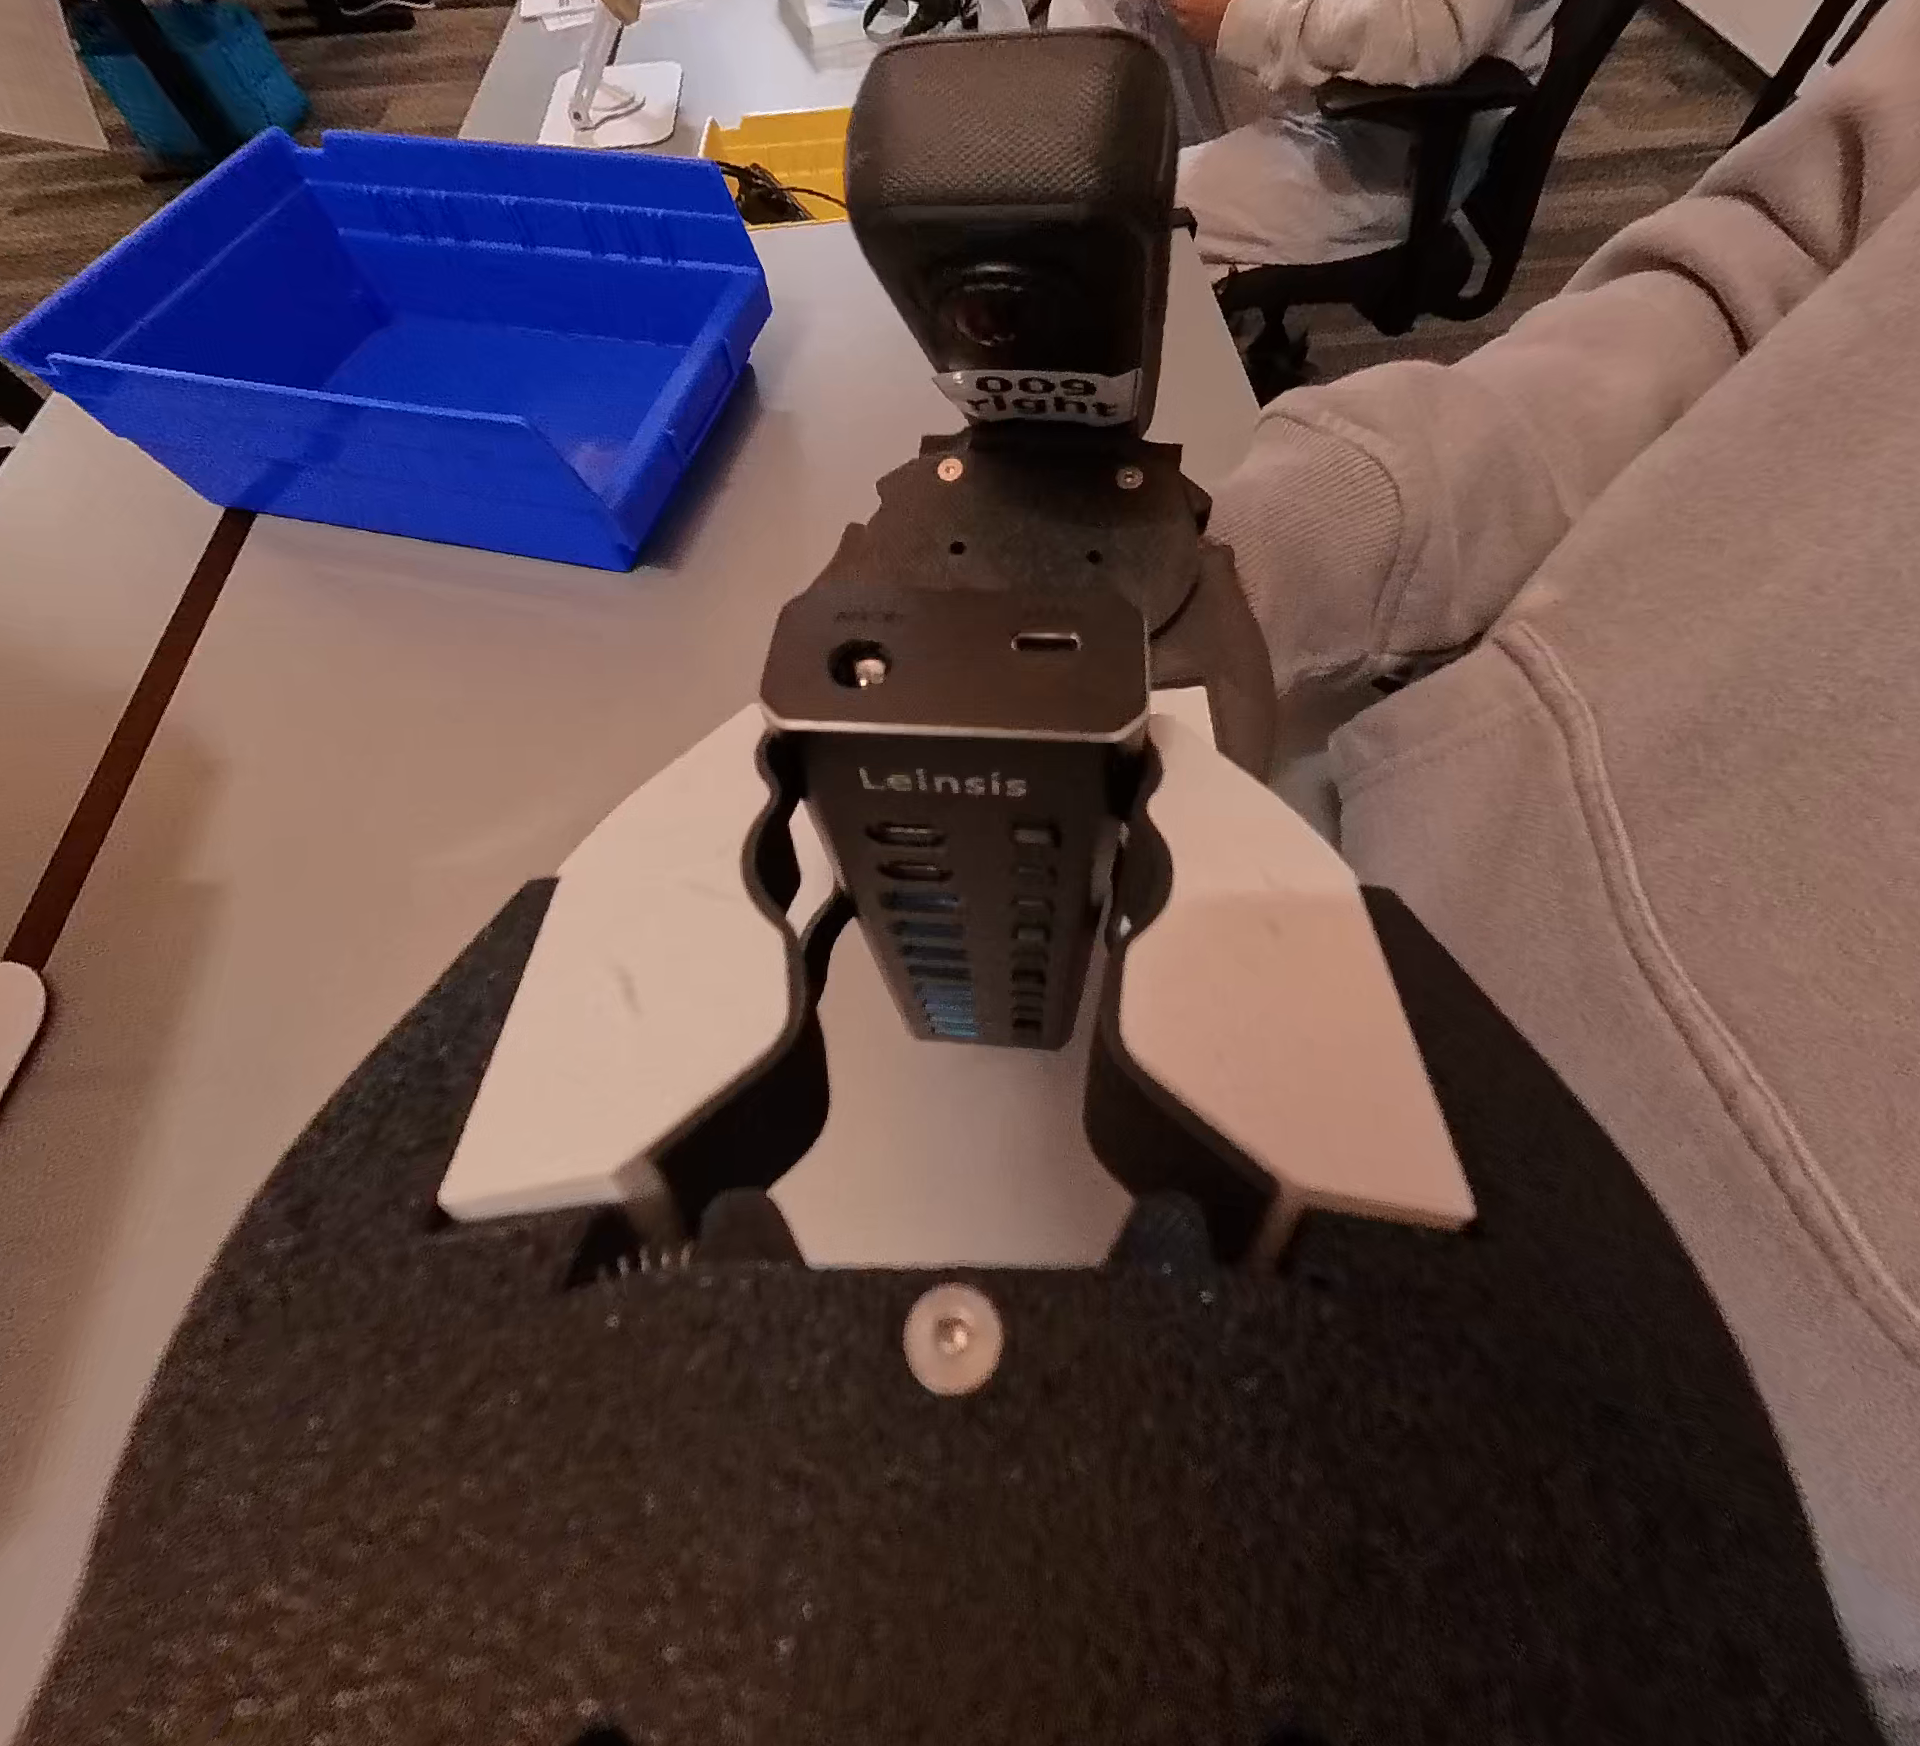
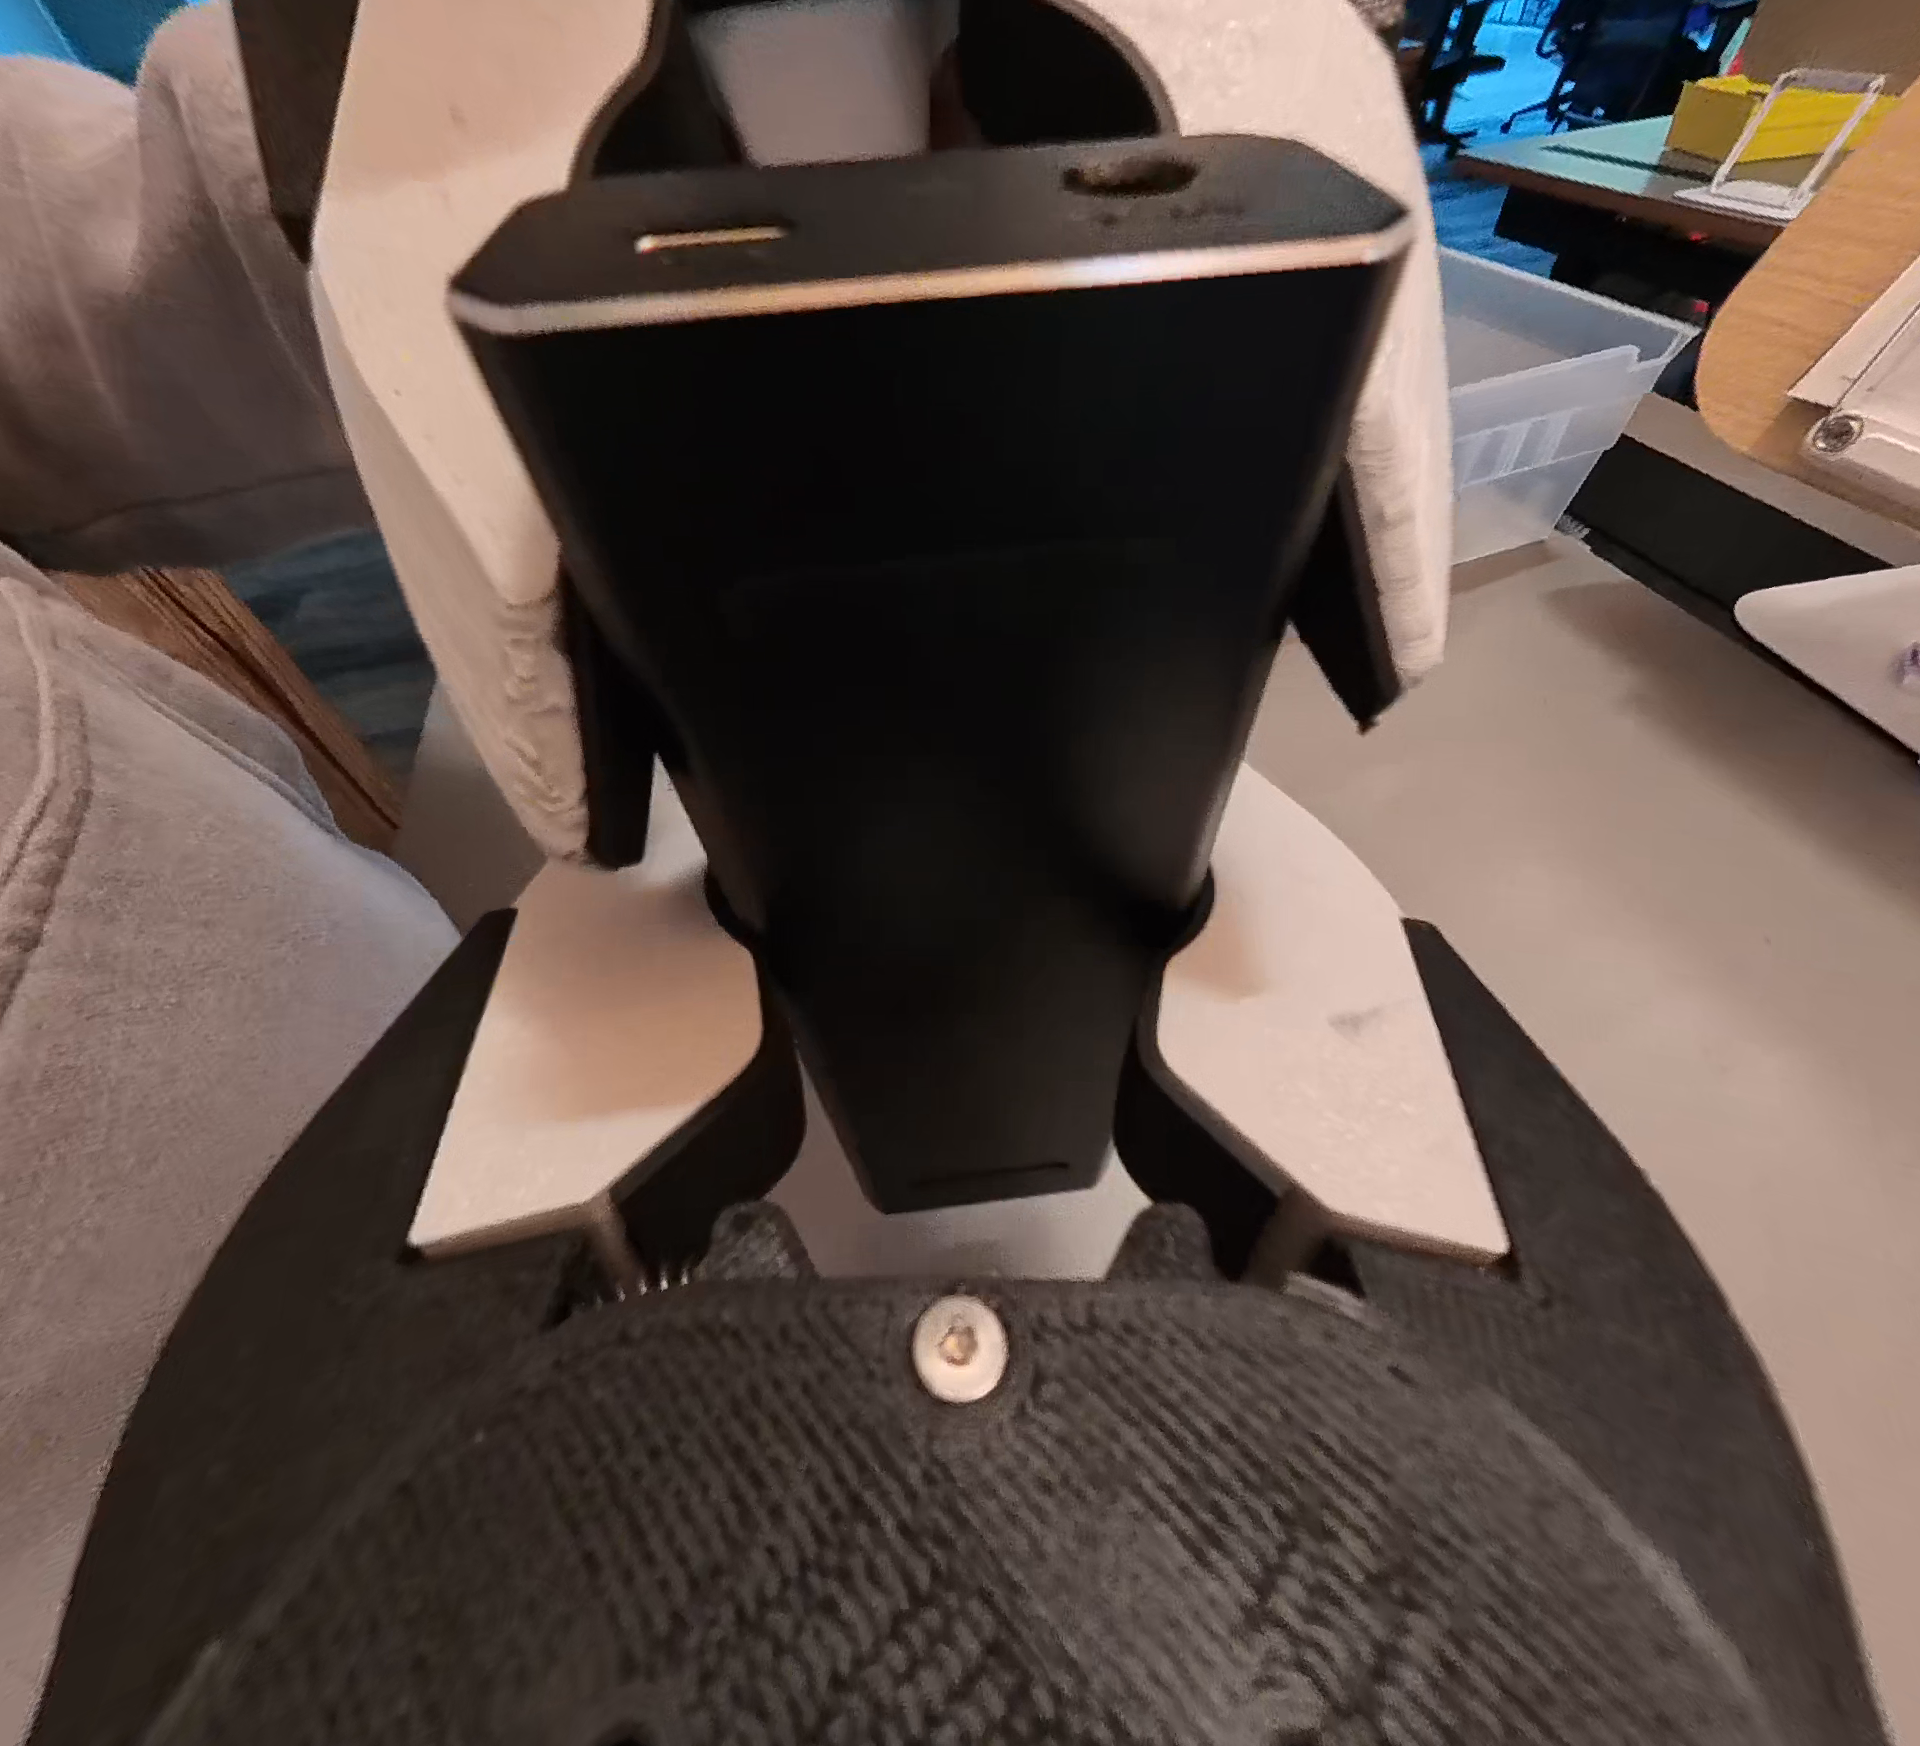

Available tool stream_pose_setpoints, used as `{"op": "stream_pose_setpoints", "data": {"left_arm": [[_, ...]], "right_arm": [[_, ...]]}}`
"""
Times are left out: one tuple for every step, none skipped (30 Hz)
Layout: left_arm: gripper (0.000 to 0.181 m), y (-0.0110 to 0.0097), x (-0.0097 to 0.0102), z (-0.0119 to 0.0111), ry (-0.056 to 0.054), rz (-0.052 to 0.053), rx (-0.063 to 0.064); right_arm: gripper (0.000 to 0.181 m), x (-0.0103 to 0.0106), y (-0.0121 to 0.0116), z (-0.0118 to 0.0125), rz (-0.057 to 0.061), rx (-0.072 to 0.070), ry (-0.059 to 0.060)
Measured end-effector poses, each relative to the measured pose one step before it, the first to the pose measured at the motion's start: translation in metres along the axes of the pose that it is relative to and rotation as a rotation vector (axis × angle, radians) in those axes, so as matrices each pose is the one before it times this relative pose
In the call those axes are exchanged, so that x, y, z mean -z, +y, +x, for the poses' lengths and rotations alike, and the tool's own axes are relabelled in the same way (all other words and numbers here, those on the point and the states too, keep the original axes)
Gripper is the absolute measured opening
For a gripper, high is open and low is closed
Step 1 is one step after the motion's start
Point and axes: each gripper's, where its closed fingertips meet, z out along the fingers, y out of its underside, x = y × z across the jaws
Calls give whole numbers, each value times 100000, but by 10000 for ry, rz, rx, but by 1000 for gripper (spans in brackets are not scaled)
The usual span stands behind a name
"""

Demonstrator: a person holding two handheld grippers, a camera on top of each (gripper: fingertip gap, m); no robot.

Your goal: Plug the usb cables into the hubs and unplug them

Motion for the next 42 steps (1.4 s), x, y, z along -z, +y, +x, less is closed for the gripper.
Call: {"op": "stream_pose_setpoints", "data": {"left_arm": [[59,-36,-9,-1,-20,48,130],[59,-9,-25,-41,-17,36,183],[59,32,-49,-28,-11,35,120],[59,51,-66,-12,-31,29,39],[59,106,-59,-7,-50,-13,54],[60,95,-16,-42,-77,-39,138],[63,-10,56,-93,-126,5,140],[66,-165,205,-95,-154,85,89],[69,-292,465,-130,-192,131,45],[72,-366,776,-187,-206,149,-27],[71,-386,1121,-357,-266,150,-93],[70,-236,1451,-747,-401,73,-103],[66,161,1695,-1231,-567,-121,-82],[63,721,1818,-1765,-719,-371,-64],[61,1435,1768,-2151,-795,-642,-24],[59,2214,1518,-2402,-798,-937,85],[59,2860,1083,-2447,-730,-1183,259],[58,3212,506,-2392,-636,-1286,449],[57,3271,-89,-2234,-517,-1290,605],[56,3004,-599,-2126,-456,-1184,735],[55,2450,-943,-2189,-563,-945,938],[53,1899,-1122,-1929,-492,-770,1207],[53,1339,-1188,-1249,-139,-617,1273],[53,727,-1154,-754,144,-360,1115],[54,154,-1067,-584,195,-89,918],[52,-97,-962,-427,191,-17,793],[50,-96,-909,-351,124,-139,580],[50,-100,-881,-275,45,-187,327],[49,-167,-846,-276,-33,-160,212],[48,-72,-809,-296,-121,-248,186],[46,21,-800,-63,-13,-308,116],[45,36,-793,23,19,-297,76],[40,162,-807,-262,-185,-359,120],[35,317,-709,-476,-353,-426,113],[35,71,-407,-387,-319,-207,-51],[30,-279,-90,-112,-142,97,-90],[24,-23,-151,258,134,-73,53],[15,115,-241,443,247,-124,36],[10,85,-285,256,110,-42,-90],[8,90,-182,-20,-60,25,-135],[7,10,95,40,2,124,-47],[6,-140,396,184,108,270,11]], "right_arm": [[76,89,-49,-67,100,10,-30],[75,72,-74,-86,141,-158,-93],[75,47,-29,-65,121,-125,-82],[75,42,20,54,104,-7,32],[75,42,47,122,72,3,92],[75,25,131,-2,-44,-48,-22],[75,55,47,57,-20,-65,22],[75,144,-101,162,76,-34,75],[75,252,-133,233,78,-108,55],[75,348,-81,420,13,-109,153],[75,491,-26,576,-32,39,262],[75,595,15,509,-81,54,211],[75,682,-73,519,-8,47,244],[75,769,-186,494,108,11,246],[75,762,-195,395,133,-141,135],[75,711,-85,335,70,-227,56],[75,673,-101,440,124,-66,196],[75,617,-48,419,101,30,211],[75,509,83,347,4,-29,151],[75,407,111,360,-11,-16,186],[75,316,81,308,28,34,176],[75,210,106,165,7,-18,68],[75,124,57,118,30,-61,68],[75,43,30,56,47,-21,43],[75,-10,41,-37,50,-19,-19],[75,-55,-3,-6,85,-60,0],[75,-103,43,-49,59,-120,-46],[75,-116,65,-131,33,-109,-100],[75,-117,27,-72,43,-33,-26],[75,-105,76,-93,-21,14,-21],[75,-78,129,-183,-105,14,-94],[75,-45,42,-63,-49,63,14],[75,-10,-4,-68,-30,76,22],[75,17,9,-143,-34,18,-85],[75,62,-71,-72,48,-16,-56],[75,112,-95,40,102,-18,-1],[75,147,-35,-97,68,-73,-144],[74,178,-141,-113,151,-83,-173],[75,205,-216,-100,200,-37,-144],[75,221,-230,-324,190,-20,-318],[75,210,-307,-415,223,-5,-377],[75,183,-299,-169,194,-72,-185]]}}
